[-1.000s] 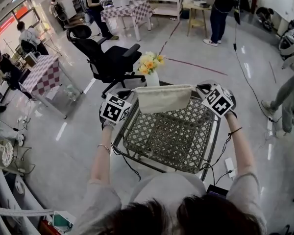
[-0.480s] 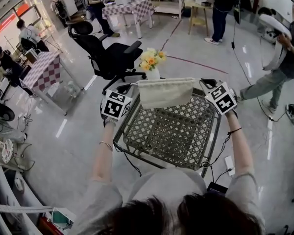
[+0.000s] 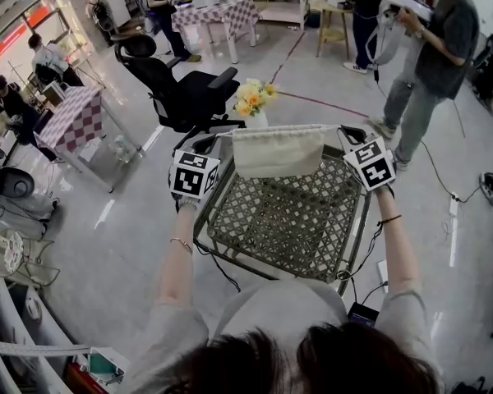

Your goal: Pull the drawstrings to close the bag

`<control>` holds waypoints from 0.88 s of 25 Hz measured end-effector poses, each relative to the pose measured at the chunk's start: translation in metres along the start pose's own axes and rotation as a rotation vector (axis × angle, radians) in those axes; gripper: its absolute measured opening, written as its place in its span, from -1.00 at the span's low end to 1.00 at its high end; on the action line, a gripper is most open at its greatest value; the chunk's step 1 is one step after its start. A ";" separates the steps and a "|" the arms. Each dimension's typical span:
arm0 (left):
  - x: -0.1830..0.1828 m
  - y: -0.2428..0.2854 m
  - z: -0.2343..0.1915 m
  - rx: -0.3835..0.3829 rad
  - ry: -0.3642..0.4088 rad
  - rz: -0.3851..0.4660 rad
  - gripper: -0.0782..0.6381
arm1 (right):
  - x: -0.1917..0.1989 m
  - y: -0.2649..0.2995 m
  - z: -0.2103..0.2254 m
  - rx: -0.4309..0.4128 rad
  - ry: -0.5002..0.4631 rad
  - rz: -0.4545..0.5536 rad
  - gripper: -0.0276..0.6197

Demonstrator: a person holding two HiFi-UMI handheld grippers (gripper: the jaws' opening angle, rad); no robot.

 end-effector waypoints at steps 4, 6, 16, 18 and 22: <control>0.000 -0.002 0.002 -0.013 -0.029 0.019 -0.71 | 0.001 0.000 0.001 0.028 0.041 0.019 -0.85; 0.001 -0.004 0.004 -0.016 -0.045 0.030 -0.71 | 0.003 -0.001 0.001 0.040 0.073 0.030 -0.85; 0.001 -0.013 0.003 -0.042 -0.094 0.078 -0.71 | 0.005 -0.003 0.001 0.085 0.204 0.066 -0.85; 0.001 -0.014 0.004 -0.047 -0.096 0.083 -0.71 | 0.007 -0.004 0.002 0.091 0.226 0.070 -0.85; 0.002 -0.015 0.006 -0.054 -0.105 0.094 -0.71 | 0.009 -0.004 0.003 0.101 0.267 0.079 -0.85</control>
Point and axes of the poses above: the fingertips, and each gripper's own axes: y forward along the fingers, z to its right, x out of its underside, the point moved 8 cm from there along -y, backward along the fingers, and after that the axes turned 13 degrees about -z, right-handed, at the moved point
